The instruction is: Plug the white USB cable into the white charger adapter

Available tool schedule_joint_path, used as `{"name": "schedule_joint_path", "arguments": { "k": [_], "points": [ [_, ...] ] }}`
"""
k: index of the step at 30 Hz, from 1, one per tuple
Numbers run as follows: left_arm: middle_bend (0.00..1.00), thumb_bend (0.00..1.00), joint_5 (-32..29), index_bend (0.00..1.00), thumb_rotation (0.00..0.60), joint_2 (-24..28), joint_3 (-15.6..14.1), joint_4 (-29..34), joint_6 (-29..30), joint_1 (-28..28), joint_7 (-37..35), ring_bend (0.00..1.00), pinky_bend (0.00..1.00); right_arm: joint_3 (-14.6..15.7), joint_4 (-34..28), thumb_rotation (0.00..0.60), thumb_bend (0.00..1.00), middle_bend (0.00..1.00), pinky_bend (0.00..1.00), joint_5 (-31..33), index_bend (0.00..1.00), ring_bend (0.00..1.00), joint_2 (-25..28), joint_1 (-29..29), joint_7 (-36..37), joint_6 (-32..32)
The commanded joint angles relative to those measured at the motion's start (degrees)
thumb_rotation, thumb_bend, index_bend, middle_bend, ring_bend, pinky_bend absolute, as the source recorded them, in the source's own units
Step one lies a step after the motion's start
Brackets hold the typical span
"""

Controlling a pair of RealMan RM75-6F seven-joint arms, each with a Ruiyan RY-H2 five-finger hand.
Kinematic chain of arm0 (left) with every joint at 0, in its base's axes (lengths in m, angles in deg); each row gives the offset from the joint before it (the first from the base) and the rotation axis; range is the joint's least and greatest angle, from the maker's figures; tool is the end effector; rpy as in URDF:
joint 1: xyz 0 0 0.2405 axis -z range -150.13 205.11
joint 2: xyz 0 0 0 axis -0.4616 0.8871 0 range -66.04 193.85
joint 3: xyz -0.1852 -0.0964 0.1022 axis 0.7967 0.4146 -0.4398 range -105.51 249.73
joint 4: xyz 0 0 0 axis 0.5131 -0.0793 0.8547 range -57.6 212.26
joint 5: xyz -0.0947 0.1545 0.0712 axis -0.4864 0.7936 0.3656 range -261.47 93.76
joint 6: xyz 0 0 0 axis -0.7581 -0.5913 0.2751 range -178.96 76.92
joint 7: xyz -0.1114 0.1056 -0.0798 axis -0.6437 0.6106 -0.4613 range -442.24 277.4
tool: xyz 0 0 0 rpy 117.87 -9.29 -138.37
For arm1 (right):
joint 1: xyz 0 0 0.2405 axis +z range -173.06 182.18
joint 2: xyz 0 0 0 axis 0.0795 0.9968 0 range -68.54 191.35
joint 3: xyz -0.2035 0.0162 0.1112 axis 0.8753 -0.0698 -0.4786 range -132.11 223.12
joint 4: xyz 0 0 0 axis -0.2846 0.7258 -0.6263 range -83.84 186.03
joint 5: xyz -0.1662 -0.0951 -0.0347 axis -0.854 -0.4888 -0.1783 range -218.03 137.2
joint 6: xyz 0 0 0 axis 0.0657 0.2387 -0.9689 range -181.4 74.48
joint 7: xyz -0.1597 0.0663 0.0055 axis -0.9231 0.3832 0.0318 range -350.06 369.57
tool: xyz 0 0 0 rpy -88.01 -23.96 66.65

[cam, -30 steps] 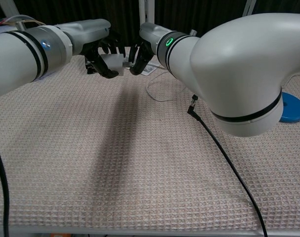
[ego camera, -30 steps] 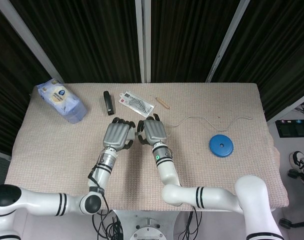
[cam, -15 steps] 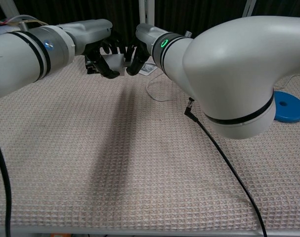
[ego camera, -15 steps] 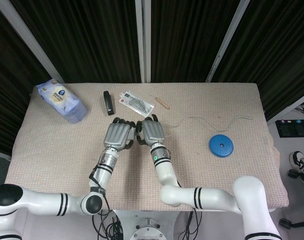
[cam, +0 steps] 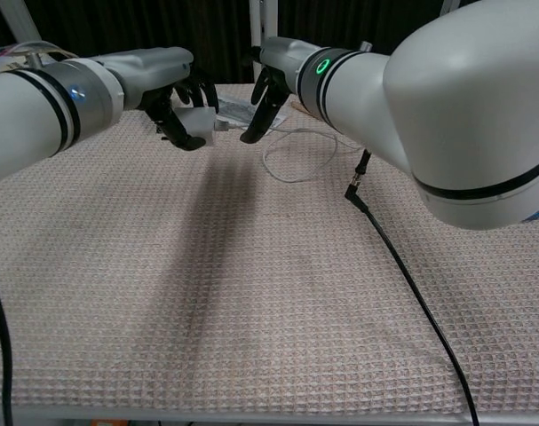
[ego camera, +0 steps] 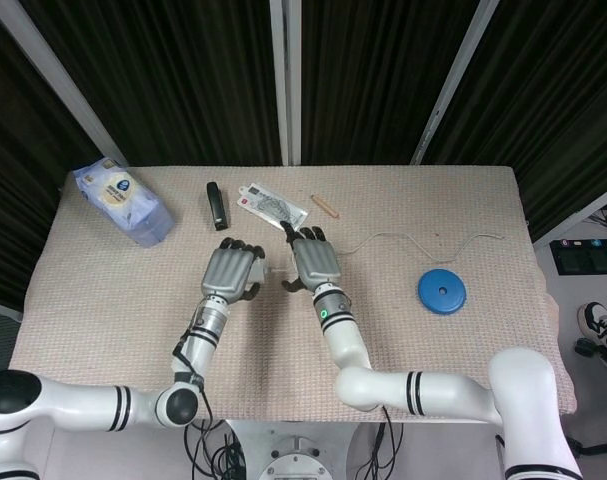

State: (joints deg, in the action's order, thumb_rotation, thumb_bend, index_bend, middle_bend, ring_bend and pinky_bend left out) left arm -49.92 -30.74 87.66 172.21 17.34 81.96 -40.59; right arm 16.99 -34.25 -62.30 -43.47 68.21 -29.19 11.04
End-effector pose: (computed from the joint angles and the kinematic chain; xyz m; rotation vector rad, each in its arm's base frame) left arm -0.0588 0.3552 -0.0216 -1.7206 -1.0381 -0.8406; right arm 0.0070 -0.3769 -0.0529 1.6088 -1.3397 0.9763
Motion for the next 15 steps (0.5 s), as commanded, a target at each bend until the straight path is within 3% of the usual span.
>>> {"name": "schedule_joint_path", "arguments": {
  "k": [1,10,15],
  "points": [
    [0.28,0.4,-0.37,0.3,0.6,0.31,-1.16,-1.57,-1.41,-0.7,-0.66,0.1,0.15,0.12,-3.11,0.6,0.09,0.17,0.0,-0.92,0.0,0.05,3.32,-1.87,0.37,1.07],
    [0.22,0.39,-1.93,0.22,0.6,-0.83,-3.88,-7.37,-5.99,-1.88,-2.01,0.06,0.12,2.98,-10.45,0.6,0.09,0.17,0.0,-4.53,0.0,0.04,12.36,-7.96,3.46,2.12],
    [0.18,0.35,1.04,0.17,0.6,0.86,-3.89,-6.34,-4.73,-4.16,-5.71,0.03,0.12,5.74,-14.07,0.6,0.09,0.16,0.0,-8.58,0.0,0.03,17.81,-12.39,6.28,2.86]
  ]
}}
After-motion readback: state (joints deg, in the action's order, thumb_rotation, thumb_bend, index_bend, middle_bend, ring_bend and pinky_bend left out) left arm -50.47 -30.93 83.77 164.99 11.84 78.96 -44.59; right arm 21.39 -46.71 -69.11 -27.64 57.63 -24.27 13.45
